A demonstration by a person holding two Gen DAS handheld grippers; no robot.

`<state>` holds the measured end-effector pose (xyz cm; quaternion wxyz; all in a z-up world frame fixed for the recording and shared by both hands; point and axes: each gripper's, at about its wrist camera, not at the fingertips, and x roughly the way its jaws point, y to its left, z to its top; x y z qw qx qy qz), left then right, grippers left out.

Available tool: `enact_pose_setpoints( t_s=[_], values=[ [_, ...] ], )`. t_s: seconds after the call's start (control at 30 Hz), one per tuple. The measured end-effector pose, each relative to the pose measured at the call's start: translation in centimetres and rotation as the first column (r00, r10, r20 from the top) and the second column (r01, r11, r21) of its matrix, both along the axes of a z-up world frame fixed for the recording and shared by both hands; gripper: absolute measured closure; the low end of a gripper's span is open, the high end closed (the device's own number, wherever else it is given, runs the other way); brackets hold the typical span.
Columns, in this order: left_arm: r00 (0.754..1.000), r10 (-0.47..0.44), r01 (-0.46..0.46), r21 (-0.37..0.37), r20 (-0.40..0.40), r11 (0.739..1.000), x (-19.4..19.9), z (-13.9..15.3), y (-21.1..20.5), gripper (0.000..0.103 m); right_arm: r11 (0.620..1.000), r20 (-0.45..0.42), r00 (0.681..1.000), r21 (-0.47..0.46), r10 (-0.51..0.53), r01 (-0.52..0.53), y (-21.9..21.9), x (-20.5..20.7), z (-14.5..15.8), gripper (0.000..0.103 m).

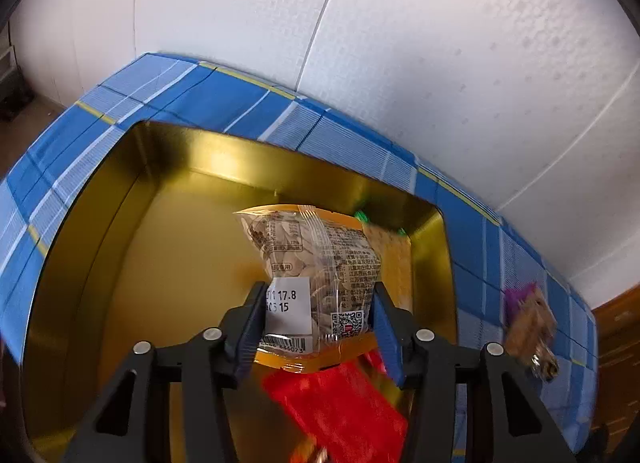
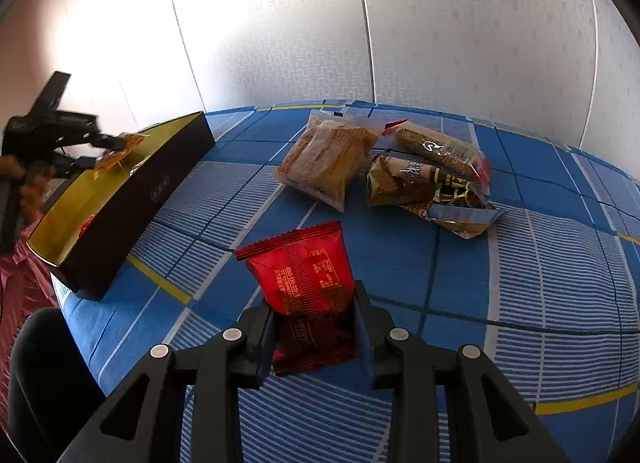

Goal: Organize snacks
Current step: 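Lower the peanut bag into the gold tin with the left gripper while the right grasps a red candy, then carry the red candy into the gold tin and open the right gripper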

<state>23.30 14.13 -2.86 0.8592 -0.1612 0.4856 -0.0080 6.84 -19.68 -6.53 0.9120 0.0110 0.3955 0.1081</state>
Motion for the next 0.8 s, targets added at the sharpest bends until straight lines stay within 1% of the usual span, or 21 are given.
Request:
enact_pose_setpoints(
  t_s=[0.07, 0.1, 0.13, 0.2, 0.27, 0.33, 0.4, 0.5, 0.57, 0.63, 0.7, 0.8],
  values=[
    [1.0, 0.005, -0.005, 0.021, -0.006, 1.0, 0.9, -0.5, -0.1, 0.051, 1.0, -0.001, 1.0, 0.002, 0.0, 0.0, 0.0, 0.1, 0.0, 0.069],
    [1.0, 0.009, -0.009, 0.026, 0.002, 1.0, 1.1, -0.7, -0.2, 0.048, 1.0, -0.002, 1.0, 0.004, 0.0, 0.0, 0.0, 0.1, 0.0, 0.069],
    [1.0, 0.013, -0.013, 0.032, 0.001, 0.999, 1.4, -1.0, -0.3, 0.041, 1.0, -0.002, 1.0, 0.004, 0.0, 0.0, 0.0, 0.1, 0.0, 0.069],
    [0.999, 0.033, -0.033, 0.03, -0.011, 0.999, 1.6, -1.3, 0.1, 0.035, 1.0, -0.003, 1.0, 0.002, 0.002, -0.002, 0.0, 0.1, -0.1, 0.069],
    [0.999, 0.035, -0.035, 0.015, -0.005, 0.999, 1.1, -1.2, 0.3, 0.035, 1.0, -0.002, 1.0, 0.001, 0.002, -0.002, 0.0, 0.1, -0.1, 0.069],
    [0.999, 0.046, -0.047, 0.056, 0.016, 0.997, 0.0, -0.6, 0.3, 0.035, 1.0, -0.002, 1.0, -0.001, 0.002, -0.002, 0.0, 0.2, -0.1, 0.069],
    [0.997, 0.044, -0.05, 0.091, 0.067, 0.995, -1.8, 0.4, 0.0, 0.035, 1.0, -0.001, 1.0, -0.007, 0.002, -0.002, 0.1, 0.2, -0.1, 0.069],
    [0.988, 0.007, -0.032, 0.159, 0.155, 0.987, -5.2, 2.0, -1.0, 0.035, 1.0, 0.0, 1.0, -0.014, 0.001, -0.001, 0.2, 0.2, -0.2, 0.069],
    [0.977, -0.028, -0.013, 0.192, 0.211, 0.981, -7.6, 2.8, -1.9, 0.035, 1.0, 0.001, 1.0, -0.017, -0.001, 0.001, 0.3, 0.2, -0.2, 0.069],
    [0.962, -0.083, 0.023, 0.225, 0.261, 0.974, -10.4, 3.6, -3.1, 0.035, 1.0, 0.003, 1.0, -0.021, -0.003, 0.003, 0.4, 0.2, -0.2, 0.069],
    [0.951, -0.121, 0.048, 0.253, 0.284, 0.966, -12.3, 3.9, -4.2, 0.035, 1.0, 0.005, 1.0, -0.025, -0.004, 0.004, 0.5, 0.1, -0.3, 0.069],
    [0.937, -0.168, 0.084, 0.268, 0.307, 0.96, -15.0, 3.9, -5.5, 0.035, 0.999, 0.009, 1.0, -0.035, -0.004, 0.004, 0.7, 0.1, -0.3, 0.069]
  ],
)
